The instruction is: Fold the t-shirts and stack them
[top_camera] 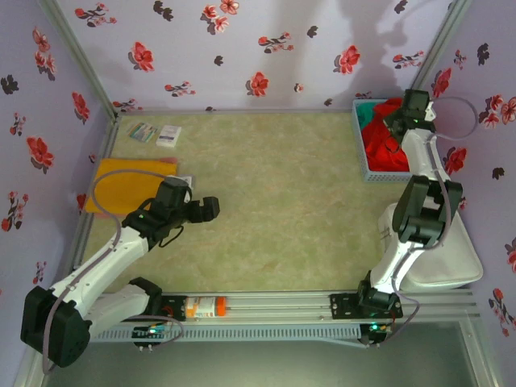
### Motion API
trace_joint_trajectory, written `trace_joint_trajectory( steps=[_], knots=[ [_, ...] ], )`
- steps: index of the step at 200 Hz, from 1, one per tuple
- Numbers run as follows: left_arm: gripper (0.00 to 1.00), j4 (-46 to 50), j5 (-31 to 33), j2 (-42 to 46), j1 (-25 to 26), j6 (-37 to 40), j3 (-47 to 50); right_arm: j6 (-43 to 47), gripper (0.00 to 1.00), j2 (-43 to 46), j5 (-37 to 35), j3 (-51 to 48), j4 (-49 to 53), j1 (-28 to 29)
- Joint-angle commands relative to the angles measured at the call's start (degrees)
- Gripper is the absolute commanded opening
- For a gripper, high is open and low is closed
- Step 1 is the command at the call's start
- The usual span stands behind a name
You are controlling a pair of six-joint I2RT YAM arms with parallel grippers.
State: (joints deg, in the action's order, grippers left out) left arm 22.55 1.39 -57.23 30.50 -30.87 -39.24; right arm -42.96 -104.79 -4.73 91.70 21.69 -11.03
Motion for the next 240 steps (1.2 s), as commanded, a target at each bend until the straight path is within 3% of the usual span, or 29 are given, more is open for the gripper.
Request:
trace_joint_trajectory(
  steps=[1,40,76,120,164,192,204,219,240],
  knots=[
    [0.94,-1.7,-0.7,-0.7,0.5,-0.3,-0.4,7.3,0.00,7.7,-3.7,-4.4,-7.9,3.2],
    [0.98,-3.3,-1.7,-2.3,0.6,1.9,-1.5,15.8,0.00,20.5,-5.1,-13.3,-12.8,9.7],
    [1.00,-1.9,-1.7,-4.9,-0.2,5.7,-5.4,27.1,0.03,31.7,-1.7,-20.1,-12.2,20.1],
    [1.00,0.5,-1.7,-8.7,-3.2,7.8,-10.7,28.5,0.03,38.6,5.0,-27.9,-5.2,32.6],
    [1.00,2.2,-1.7,-8.7,-5.9,9.3,-12.4,27.9,0.05,34.6,7.2,-35.5,-9.5,49.9],
    [1.00,5.1,-1.7,-8.7,-6.8,10.1,-13.3,24.1,0.11,25.7,14.8,-36.5,-15.0,56.8],
    [1.00,5.1,-1.7,-8.4,-7.0,10.0,-12.8,23.9,0.21,21.9,15.1,-35.5,-16.2,59.8],
    [1.00,4.8,-1.7,-8.4,-6.9,9.3,-11.9,23.6,0.46,17.8,13.7,-34.0,-16.8,62.2],
    [1.00,5.3,-1.7,-9.3,-6.9,7.6,-11.2,21.9,0.73,16.0,13.3,-33.6,-18.9,62.4]
  ],
)
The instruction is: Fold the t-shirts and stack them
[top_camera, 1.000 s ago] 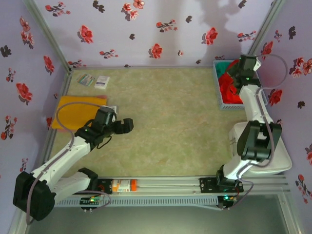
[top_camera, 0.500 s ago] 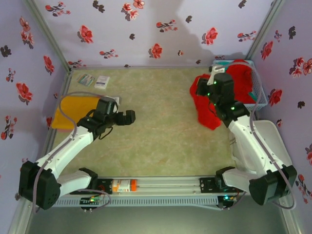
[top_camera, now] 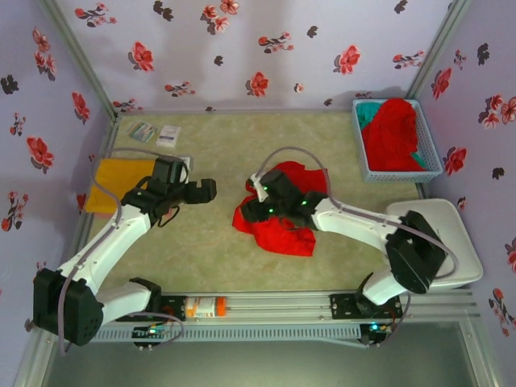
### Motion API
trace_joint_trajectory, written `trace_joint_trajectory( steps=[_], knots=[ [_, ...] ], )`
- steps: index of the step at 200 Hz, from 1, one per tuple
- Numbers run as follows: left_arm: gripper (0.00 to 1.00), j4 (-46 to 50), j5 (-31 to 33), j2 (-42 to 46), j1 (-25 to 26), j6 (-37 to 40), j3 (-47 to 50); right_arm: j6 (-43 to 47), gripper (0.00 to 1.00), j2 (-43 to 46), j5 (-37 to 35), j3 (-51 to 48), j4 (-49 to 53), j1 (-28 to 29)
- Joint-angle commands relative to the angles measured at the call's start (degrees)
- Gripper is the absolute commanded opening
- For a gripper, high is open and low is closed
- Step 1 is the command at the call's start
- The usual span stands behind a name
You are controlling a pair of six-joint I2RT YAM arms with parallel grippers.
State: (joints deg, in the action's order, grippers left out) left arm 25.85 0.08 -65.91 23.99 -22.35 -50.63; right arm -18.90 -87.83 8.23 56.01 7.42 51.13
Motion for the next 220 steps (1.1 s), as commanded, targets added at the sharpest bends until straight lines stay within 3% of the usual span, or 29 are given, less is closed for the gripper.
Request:
trace_joint_trajectory(
  steps=[1,32,57,81,109,142,191,220],
  knots=[
    [1.00,2.1,-0.4,-0.7,-0.3,-1.0,0.2,-2.2,0.74,-0.9,0.2,2.1,-4.7,0.2],
    [1.00,1.5,-0.6,-1.0,0.5,-2.5,3.0,-0.5,0.99,0.6,-7.3,3.2,2.3,0.2],
    [0.99,-1.2,-2.3,-1.7,1.1,-3.8,5.9,-2.8,0.99,3.9,-15.5,1.4,9.2,-0.1],
    [0.98,-5.8,-5.5,-4.0,2.1,-6.6,8.5,-5.8,0.99,8.3,-18.0,-2.3,13.3,-0.5],
    [0.96,-10.1,-9.0,-7.2,4.5,-8.6,9.3,-6.6,0.99,14.1,-13.5,-8.9,15.7,-0.5],
    [0.93,-21.1,-18.5,-10.9,6.9,-15.1,13.0,-8.8,0.98,17.3,-7.9,-14.5,18.3,0.2],
    [0.88,-43.5,-25.3,-19.4,11.6,-30.2,17.3,-15.3,0.73,15.6,-2.9,-23.5,3.9,0.8],
    [0.78,-48.9,-26.8,-25.1,14.2,-34.6,13.7,-17.1,0.57,12.6,-3.5,-23.9,-1.1,1.3]
  ],
)
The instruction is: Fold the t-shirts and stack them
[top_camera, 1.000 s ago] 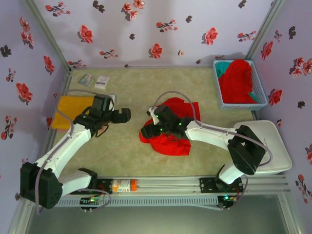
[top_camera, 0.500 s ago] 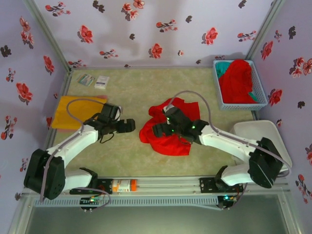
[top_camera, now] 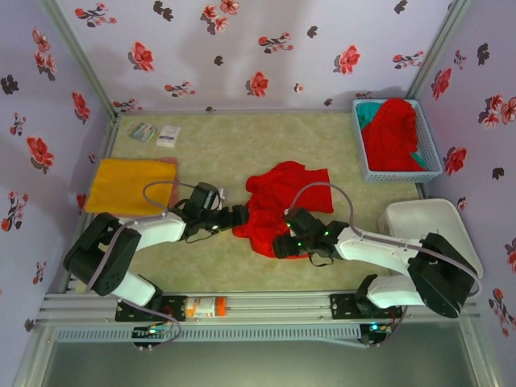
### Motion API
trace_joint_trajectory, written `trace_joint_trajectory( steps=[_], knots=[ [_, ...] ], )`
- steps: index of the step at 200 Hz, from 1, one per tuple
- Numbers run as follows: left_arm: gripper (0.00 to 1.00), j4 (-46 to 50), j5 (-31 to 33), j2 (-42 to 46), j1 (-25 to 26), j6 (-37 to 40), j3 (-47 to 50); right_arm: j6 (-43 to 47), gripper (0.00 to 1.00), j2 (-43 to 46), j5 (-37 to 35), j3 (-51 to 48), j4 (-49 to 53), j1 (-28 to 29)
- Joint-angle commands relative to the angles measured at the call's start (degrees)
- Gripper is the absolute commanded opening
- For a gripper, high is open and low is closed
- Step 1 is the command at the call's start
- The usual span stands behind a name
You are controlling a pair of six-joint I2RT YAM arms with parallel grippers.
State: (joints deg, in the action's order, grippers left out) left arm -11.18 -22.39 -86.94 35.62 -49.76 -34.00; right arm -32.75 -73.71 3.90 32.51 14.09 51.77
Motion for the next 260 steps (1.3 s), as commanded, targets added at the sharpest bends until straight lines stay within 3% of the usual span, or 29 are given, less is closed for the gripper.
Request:
trace_joint_trajectory(
  steps=[1,30,57,84,119,137,160,175,195,222,260],
  knots=[
    [0.77,-11.9,-4.3,-4.2,2.6,-7.3,-3.0,-3.3,0.56,-1.6,0.7,-0.4,-7.9,0.7],
    [0.45,-11.2,-4.1,-5.8,3.0,-6.8,-6.3,-4.9,0.25,-1.0,-0.7,-1.5,-9.8,0.9],
    [0.22,0.1,-1.9,-5.3,3.0,-0.3,-12.6,-5.9,0.03,2.0,-1.8,-2.4,-11.3,1.6],
    [0.03,17.3,4.4,-3.8,2.8,11.0,-22.6,-6.9,0.00,4.0,-2.5,-2.7,-14.2,2.9],
    [0.00,35.8,13.3,-3.7,0.1,22.8,-34.4,-6.9,0.00,-0.5,-3.8,1.5,-18.1,8.4],
    [0.00,41.5,17.2,-2.5,-1.9,26.1,-37.5,-6.3,0.08,-6.0,-3.8,5.9,-19.6,11.6],
    [0.00,46.2,22.2,0.3,-3.8,29.7,-38.4,-5.6,0.52,-12.0,-4.0,11.8,-17.7,13.4],
    [0.00,47.9,23.6,2.3,-5.2,31.2,-37.7,-5.4,0.72,-11.6,-7.8,12.3,-15.5,13.4],
    [0.00,48.1,23.9,5.6,-6.8,32.6,-35.0,-4.5,0.88,-8.6,-14.9,12.1,-11.8,12.8],
    [0.00,46.9,23.9,8.8,-7.8,34.1,-31.1,-6.7,0.94,-5.8,-20.5,12.7,-3.1,6.7],
    [0.00,45.2,23.9,11.0,-7.7,34.2,-28.0,-11.2,0.92,-7.9,-16.6,12.1,-1.1,-6.3]
  ],
)
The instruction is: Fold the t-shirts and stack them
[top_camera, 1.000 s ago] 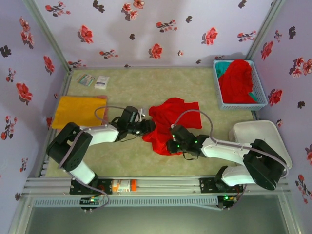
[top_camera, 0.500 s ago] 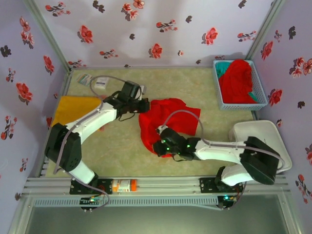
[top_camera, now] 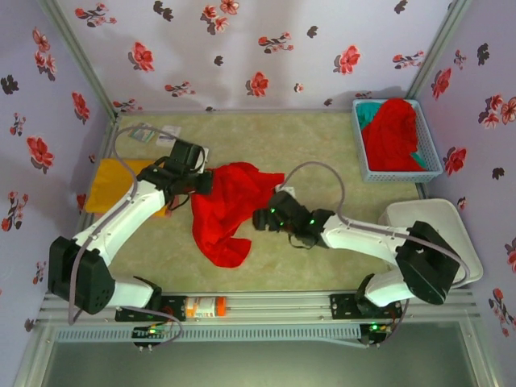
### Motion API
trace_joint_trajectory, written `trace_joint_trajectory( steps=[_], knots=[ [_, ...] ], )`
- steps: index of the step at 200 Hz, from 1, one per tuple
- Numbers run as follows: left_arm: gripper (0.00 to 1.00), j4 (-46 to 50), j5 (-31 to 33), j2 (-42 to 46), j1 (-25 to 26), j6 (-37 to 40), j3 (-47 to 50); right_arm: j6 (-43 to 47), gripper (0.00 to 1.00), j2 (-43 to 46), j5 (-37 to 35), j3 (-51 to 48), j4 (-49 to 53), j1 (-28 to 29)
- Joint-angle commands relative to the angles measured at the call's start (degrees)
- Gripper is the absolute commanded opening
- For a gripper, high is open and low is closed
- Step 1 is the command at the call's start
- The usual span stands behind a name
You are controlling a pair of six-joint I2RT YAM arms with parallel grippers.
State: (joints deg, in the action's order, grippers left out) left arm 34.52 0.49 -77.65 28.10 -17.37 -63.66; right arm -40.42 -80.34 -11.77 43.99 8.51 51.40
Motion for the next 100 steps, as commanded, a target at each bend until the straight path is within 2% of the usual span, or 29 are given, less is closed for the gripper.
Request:
trace_joint_trajectory(
  steps=[1,33,62,77,95,100],
  knots=[
    [0.00,-0.6,0.9,1.7,-0.2,1.7,1.7,-3.5,0.91,-1.4,-0.7,0.7,4.4,-6.1],
    [0.00,-0.8,0.4,2.6,-0.2,1.0,2.3,-4.2,0.84,-8.2,3.9,4.0,0.3,-10.2],
    [0.00,-1.3,0.4,3.8,-0.2,0.7,2.8,-6.5,0.67,-18.2,10.4,10.4,-2.0,-10.7],
    [0.00,-0.8,0.5,4.3,-0.2,0.8,2.7,-8.6,0.62,-21.0,11.9,10.6,-4.9,-10.6],
    [0.00,-0.3,0.6,5.0,-0.2,0.9,2.8,-10.0,0.47,-22.2,12.3,9.7,-8.2,-10.6],
    [0.00,-0.1,0.6,5.3,-0.2,1.0,2.9,-10.1,0.39,-22.3,12.1,9.6,-8.6,-10.7]
  ],
)
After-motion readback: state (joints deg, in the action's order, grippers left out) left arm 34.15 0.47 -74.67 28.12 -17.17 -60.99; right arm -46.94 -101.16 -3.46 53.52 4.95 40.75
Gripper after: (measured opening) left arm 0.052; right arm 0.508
